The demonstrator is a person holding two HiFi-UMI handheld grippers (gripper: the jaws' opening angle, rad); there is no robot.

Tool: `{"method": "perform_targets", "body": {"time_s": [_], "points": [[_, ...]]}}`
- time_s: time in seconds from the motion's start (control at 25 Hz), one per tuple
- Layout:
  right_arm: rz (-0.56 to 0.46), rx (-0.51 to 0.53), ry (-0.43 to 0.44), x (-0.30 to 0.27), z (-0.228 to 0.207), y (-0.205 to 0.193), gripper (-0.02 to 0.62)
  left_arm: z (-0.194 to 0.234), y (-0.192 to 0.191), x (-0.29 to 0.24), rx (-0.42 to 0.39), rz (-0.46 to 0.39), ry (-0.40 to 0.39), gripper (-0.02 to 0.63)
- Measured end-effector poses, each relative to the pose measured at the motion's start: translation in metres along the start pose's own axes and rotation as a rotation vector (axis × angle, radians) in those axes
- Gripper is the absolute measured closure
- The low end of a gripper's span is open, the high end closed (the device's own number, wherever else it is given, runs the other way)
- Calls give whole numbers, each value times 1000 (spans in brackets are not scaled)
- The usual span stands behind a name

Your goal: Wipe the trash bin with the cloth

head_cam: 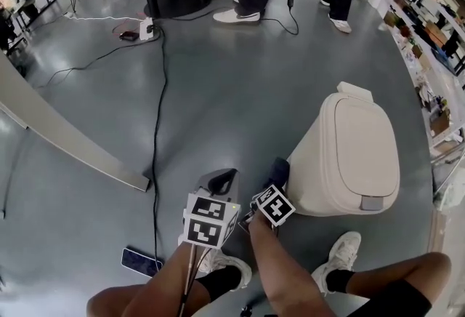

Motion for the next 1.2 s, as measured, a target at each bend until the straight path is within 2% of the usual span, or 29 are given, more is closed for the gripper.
{"method": "perform_targets", "body": {"time_s": [0.2,0.36,0.52,0.72,1.04,1.2], "points": [[16,40,5,0,2,-3,497,-6,6,1,-12,2,2,607],[-20,148,97,35,19,0,497,-7,12,7,4,3,13,607],[-116,226,238,94,38,25,497,-11,29,10,2,-37,10,609],[-245,365,374,186,53,56,497,-17,54,44,11,-83,28,607],[-341,477,505,307,61,117,497,-62,111,101,-33,-171,32,608],[-402,540,517,356,44,163,497,-102,137,123,-61,-194,47,607]]}}
Point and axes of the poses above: the fingertips, and each gripper's own axes: x backward along the fingers, z to its left, y out of its top, the point moved 2 cm from there along x, backward along the fingers, and after that the axes turned 4 degrees about z, right-handed, at the moved point
